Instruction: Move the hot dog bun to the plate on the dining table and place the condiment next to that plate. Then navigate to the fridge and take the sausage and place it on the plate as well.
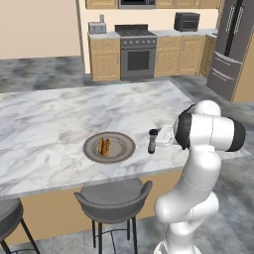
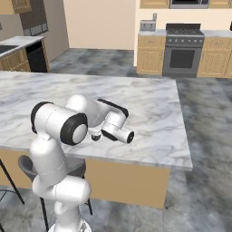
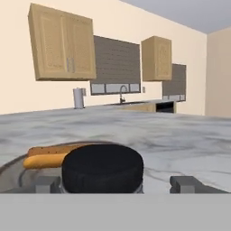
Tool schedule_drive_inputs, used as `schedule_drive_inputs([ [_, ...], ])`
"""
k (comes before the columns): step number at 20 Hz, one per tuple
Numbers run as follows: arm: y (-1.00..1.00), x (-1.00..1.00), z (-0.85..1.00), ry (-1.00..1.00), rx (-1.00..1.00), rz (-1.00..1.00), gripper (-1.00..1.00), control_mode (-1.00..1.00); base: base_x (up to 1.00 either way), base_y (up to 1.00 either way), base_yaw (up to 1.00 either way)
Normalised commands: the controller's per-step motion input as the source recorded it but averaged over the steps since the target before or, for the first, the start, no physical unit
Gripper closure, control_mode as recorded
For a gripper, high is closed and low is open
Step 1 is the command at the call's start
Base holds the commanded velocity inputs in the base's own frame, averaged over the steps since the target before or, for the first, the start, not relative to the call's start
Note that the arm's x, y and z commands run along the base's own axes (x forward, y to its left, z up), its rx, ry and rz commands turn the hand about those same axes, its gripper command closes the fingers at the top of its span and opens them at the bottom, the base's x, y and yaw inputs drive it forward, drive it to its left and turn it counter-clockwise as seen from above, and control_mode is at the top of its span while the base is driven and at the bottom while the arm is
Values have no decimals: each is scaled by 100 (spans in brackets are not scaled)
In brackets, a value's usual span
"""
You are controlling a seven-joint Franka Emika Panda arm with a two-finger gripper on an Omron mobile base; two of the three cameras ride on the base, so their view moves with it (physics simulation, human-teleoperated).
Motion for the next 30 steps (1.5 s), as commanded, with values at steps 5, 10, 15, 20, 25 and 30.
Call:
schedule_drive_inputs([
  [5,-2,-5,48,0,9,3,-100,-100,0,0,0],
  [10,0,-41,99,0,9,1,-100,-100,0,0,0],
  [15,0,-62,100,2,1,0,-100,-100,0,0,0],
  [20,0,-73,100,17,-6,-8,-100,-100,0,0,0],
  [25,0,-67,100,27,-19,-24,-100,-100,0,0,0],
  [30,0,-45,84,43,-25,-35,-100,-100,0,0,0],
])
